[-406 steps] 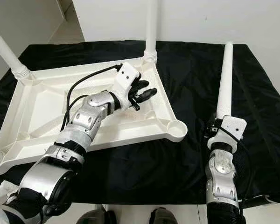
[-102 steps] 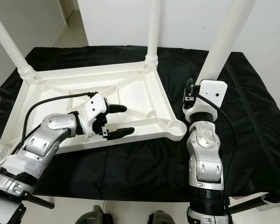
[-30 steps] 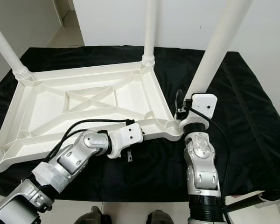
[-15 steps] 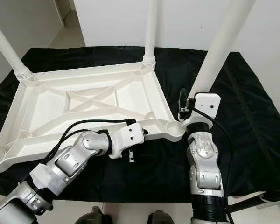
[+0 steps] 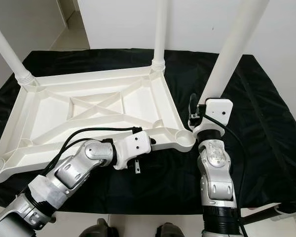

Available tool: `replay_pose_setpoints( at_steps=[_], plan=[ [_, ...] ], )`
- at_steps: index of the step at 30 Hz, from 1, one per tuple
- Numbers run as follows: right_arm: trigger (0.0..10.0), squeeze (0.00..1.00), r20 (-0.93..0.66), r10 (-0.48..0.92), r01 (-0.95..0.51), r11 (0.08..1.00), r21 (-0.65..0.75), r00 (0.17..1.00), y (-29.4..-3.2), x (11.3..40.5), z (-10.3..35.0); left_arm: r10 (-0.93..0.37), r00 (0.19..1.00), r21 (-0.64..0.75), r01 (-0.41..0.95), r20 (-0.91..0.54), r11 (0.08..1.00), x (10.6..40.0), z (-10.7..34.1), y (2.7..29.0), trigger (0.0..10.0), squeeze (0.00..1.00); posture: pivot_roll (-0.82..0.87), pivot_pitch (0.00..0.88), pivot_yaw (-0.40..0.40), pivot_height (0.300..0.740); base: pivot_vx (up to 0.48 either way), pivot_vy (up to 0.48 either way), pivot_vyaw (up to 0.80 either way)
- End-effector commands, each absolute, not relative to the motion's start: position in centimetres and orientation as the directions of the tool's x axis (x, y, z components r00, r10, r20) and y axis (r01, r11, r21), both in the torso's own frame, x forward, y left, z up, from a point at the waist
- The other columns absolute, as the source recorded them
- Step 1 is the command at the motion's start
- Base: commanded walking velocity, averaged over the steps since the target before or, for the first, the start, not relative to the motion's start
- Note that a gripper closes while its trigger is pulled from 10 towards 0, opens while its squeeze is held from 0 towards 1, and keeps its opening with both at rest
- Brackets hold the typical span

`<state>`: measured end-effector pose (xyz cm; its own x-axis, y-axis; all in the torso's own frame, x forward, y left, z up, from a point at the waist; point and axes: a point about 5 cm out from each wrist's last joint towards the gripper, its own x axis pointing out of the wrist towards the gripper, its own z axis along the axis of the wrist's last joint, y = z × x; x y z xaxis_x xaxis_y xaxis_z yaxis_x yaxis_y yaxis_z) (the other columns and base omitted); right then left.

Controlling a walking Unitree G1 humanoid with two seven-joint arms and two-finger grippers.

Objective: Building children table

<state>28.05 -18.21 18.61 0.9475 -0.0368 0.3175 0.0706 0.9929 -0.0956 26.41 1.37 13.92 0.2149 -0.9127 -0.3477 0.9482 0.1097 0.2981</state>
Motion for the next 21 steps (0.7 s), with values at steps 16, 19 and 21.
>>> replay_pose_setpoints(
  at_steps=[16, 19, 21],
  plan=[
    [10.0, 0.00, 0.199, 0.098, -0.069, 0.987, -0.147, 0.975, -16.9, 27.8, 15.0, -0.973, 0.192, 0.204, 0.965, -0.129, 0.163, 28.5, 18.7, 3.3, 10.0, 0.00, -0.04, 0.028, 0.024, 0.740, 0.000, 0.000, 0.00],
    [10.0, 0.00, 0.190, 0.115, -0.089, 0.986, -0.140, 0.975, -16.8, 27.8, 14.7, -0.975, 0.176, 0.200, 0.969, -0.138, 0.146, 28.5, 18.6, 3.9, 10.0, 0.00, -0.04, 0.029, 0.022, 0.740, 0.000, 0.000, 0.00],
    [10.0, 0.00, 0.190, 0.135, -0.108, 0.984, -0.144, 0.973, -16.7, 27.9, 14.7, -0.976, 0.158, 0.201, 0.971, -0.150, 0.127, 28.5, 18.7, 4.4, 10.0, 0.00, -0.04, 0.030, 0.020, 0.740, 0.000, 0.000, 0.00]
  ],
)
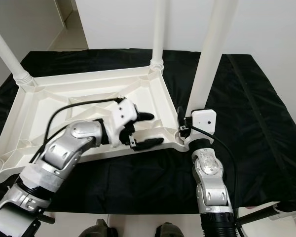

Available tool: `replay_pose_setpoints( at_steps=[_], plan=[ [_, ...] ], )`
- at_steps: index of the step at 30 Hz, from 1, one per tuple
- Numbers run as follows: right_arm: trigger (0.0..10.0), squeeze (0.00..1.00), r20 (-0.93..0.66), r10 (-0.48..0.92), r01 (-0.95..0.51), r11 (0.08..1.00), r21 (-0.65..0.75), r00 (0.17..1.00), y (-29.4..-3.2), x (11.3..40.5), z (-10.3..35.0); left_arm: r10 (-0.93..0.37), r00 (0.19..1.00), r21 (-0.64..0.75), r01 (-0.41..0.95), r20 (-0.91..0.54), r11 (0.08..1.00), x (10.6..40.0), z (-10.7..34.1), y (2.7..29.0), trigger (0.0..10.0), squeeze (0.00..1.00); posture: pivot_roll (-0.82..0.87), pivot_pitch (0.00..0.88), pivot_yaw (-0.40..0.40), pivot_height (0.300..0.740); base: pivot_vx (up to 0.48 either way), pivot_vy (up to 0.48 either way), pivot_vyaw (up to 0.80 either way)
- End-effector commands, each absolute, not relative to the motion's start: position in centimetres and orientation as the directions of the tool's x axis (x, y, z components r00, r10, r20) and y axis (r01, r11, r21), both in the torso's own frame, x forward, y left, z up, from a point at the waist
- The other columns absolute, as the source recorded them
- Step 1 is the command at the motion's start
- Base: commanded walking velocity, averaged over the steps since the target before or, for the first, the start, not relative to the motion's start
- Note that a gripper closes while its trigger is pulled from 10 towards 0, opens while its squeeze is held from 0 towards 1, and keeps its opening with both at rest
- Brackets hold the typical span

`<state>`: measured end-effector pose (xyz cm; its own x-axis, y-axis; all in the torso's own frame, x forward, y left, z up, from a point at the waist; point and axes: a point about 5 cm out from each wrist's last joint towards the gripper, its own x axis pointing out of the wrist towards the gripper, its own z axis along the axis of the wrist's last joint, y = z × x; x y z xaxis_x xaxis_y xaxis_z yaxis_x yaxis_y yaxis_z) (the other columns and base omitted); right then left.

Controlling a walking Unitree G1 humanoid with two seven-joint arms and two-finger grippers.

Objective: Building children table

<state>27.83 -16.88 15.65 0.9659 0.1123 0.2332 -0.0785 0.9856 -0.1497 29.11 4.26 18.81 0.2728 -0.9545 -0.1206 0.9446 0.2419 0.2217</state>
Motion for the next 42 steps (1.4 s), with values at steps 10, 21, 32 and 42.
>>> replay_pose_setpoints(
  at_steps=[10, 21, 32, 42],
  plan=[
    [10.0, 0.00, 0.166, 0.209, -0.187, 0.973, -0.139, 0.964, -16.4, 27.3, 13.4, -0.981, 0.081, 0.141, 0.988, -0.176, 0.057, 27.1, 18.5, 5.4, 10.0, 0.00, -0.02, 0.024, 0.010, 0.740, 0.000, 0.000, 0.00],
    [10.0, 0.00, 0.144, 0.258, -0.232, 0.956, -0.178, 0.955, -16.6, 25.8, 11.6, -0.981, 0.070, 0.121, 0.991, -0.181, 0.049, 26.4, 18.3, 5.0, 10.0, 0.00, -0.02, 0.017, 0.010, 0.740, 0.000, 0.000, 0.00],
    [10.0, 0.00, 0.134, 0.274, -0.250, 0.953, -0.170, 0.952, -16.3, 25.9, 10.9, -0.980, 0.073, 0.121, 0.991, -0.185, 0.051, 26.5, 18.6, 4.8, 10.0, 0.00, -0.02, 0.011, 0.026, 0.740, 0.000, 0.000, 0.00],
    [10.0, 0.00, 0.118, 0.223, -0.222, 0.975, -0.022, 0.968, -16.5, 26.4, 10.6, -0.979, 0.072, 0.121, 0.991, -0.188, 0.049, 26.4, 18.6, 4.7, 10.0, 0.00, -0.02, 0.010, 0.026, 0.740, 0.000, 0.000, 0.00]
  ],
)
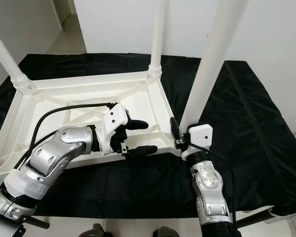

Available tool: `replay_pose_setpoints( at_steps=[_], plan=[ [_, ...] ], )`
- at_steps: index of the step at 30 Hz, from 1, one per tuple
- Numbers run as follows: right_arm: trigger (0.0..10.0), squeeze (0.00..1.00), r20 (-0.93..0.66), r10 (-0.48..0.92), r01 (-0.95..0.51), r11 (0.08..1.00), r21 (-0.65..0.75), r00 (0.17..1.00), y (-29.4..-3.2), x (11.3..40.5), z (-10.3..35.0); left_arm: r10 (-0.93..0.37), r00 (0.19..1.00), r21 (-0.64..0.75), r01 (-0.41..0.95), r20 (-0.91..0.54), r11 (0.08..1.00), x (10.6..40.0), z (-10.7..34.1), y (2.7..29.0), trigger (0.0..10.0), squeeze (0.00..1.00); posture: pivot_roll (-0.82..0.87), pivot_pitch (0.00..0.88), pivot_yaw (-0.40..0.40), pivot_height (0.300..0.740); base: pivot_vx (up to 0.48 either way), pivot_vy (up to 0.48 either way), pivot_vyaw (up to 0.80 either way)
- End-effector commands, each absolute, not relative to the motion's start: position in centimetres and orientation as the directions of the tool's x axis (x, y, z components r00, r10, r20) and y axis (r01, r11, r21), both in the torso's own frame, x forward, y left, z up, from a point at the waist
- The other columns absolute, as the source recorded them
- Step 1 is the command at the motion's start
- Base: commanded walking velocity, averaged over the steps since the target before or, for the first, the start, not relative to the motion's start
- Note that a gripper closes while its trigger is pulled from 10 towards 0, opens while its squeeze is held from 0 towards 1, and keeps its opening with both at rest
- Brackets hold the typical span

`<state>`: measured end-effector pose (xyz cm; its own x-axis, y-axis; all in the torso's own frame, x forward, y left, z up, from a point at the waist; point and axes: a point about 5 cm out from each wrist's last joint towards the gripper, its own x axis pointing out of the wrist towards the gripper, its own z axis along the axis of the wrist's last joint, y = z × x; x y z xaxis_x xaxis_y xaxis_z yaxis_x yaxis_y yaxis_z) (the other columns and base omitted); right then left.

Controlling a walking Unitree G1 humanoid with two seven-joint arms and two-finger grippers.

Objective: Building children table

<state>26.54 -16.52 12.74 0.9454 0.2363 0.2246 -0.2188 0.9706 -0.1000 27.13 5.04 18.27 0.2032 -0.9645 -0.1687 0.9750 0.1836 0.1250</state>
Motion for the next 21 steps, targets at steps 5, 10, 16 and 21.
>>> replay_pose_setpoints(
  at_steps=[5, 10, 16, 21],
  plan=[
    [10.0, 0.00, 0.079, 0.184, -0.186, 0.982, 0.021, 0.980, -16.6, 26.6, 10.2, -0.979, 0.075, 0.122, 0.991, -0.187, 0.053, 26.4, 18.7, 4.7, 10.0, 0.00, -0.02, 0.012, 0.024, 0.740, 0.000, 0.000, 0.00],
    [10.0, 0.00, 0.035, 0.149, -0.150, 0.987, 0.051, 0.988, -17.0, 27.0, 10.1, -0.980, 0.073, 0.120, 0.991, -0.186, 0.051, 26.3, 18.7, 4.6, 10.0, 0.00, -0.02, 0.014, 0.024, 0.740, 0.000, 0.000, 0.00],
    [10.0, 0.00, 0.002, 0.085, -0.085, 0.992, 0.096, 0.996, -17.6, 27.4, 10.1, -0.980, 0.070, 0.119, 0.992, -0.184, 0.049, 26.3, 18.7, 4.5, 10.0, 0.00, -0.02, 0.017, 0.023, 0.740, 0.000, 0.000, 0.00],
    [10.0, 0.00, -0.011, 0.063, -0.061, 0.990, 0.124, 0.998, -17.7, 27.5, 10.1, -0.981, 0.065, 0.116, 0.992, -0.181, 0.045, 26.1, 18.8, 4.4, 10.0, 0.00, -0.02, 0.019, 0.024, 0.740, 0.000, 0.000, 0.00]
  ],
)
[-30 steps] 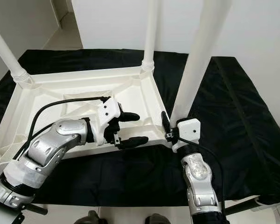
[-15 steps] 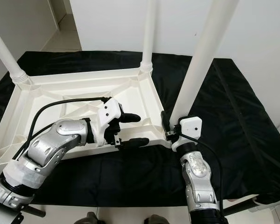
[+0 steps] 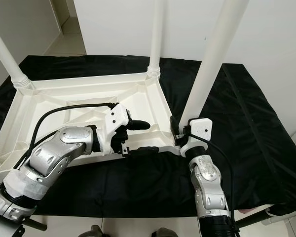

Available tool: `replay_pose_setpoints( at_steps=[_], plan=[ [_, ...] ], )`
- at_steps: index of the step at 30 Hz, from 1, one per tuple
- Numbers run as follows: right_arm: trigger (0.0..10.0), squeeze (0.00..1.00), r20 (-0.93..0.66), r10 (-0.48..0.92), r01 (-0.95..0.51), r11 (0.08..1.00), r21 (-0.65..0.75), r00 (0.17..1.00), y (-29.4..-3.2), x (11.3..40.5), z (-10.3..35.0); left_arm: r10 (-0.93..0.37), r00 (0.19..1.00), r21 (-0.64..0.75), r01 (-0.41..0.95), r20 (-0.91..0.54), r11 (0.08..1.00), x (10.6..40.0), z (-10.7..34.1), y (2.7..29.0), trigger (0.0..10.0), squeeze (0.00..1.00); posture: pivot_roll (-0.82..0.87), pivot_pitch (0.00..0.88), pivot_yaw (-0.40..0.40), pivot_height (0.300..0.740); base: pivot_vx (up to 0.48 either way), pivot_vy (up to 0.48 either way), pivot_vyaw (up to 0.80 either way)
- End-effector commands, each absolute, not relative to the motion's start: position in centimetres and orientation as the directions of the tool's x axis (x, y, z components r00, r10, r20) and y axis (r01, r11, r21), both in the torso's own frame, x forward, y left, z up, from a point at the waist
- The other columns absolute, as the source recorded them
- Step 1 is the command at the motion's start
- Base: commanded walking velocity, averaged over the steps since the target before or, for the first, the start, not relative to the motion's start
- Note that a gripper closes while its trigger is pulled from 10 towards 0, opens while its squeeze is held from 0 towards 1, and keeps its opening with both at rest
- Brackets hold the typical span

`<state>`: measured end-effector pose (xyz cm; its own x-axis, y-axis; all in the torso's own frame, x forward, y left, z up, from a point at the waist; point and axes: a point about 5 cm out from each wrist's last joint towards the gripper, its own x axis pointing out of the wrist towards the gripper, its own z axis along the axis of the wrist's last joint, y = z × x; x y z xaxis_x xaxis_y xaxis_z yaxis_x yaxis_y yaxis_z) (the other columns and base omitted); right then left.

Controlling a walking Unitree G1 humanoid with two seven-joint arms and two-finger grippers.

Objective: Building children table

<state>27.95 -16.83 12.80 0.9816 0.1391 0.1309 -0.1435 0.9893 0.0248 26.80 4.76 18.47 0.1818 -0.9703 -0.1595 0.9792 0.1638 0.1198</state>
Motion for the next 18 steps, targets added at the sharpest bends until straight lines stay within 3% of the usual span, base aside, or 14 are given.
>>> replay_pose_setpoints(
  at_steps=[1, 8, 15, 18],
  plan=[
    [10.0, 0.00, -0.011, 0.063, -0.061, 0.990, 0.124, 0.998, -17.7, 27.5, 10.1, -0.981, 0.065, 0.116, 0.992, -0.181, 0.045, 26.1, 18.8, 4.4, 10.0, 0.00, -0.02, 0.019, 0.024, 0.740, 0.000, 0.000, 0.00],
    [10.0, 0.00, -0.032, 0.024, -0.018, 0.984, 0.180, 0.999, -17.7, 27.8, 10.2, -0.983, 0.058, 0.114, 0.993, -0.177, 0.038, 26.0, 18.9, 4.3, 10.0, 0.00, -0.02, 0.023, 0.025, 0.740, 0.000, 0.000, 0.00],
    [10.0, 0.00, 0.008, 0.019, -0.019, 0.995, 0.099, 1.000, -17.6, 27.9, 10.7, -0.984, 0.058, 0.116, 0.993, -0.171, 0.039, 26.0, 19.0, 4.2, 10.0, 0.00, -0.02, 0.026, 0.023, 0.740, 0.000, 0.000, 0.00],
    [10.0, 0.00, 0.057, -0.048, 0.042, 0.995, 0.090, 0.997, -17.5, 27.9, 11.4, -0.985, 0.064, 0.111, 0.993, -0.163, 0.046, 26.0, 18.9, 4.0, 10.0, 0.00, -0.02, 0.026, 0.020, 0.740, 0.000, 0.000, 0.00]
  ],
)
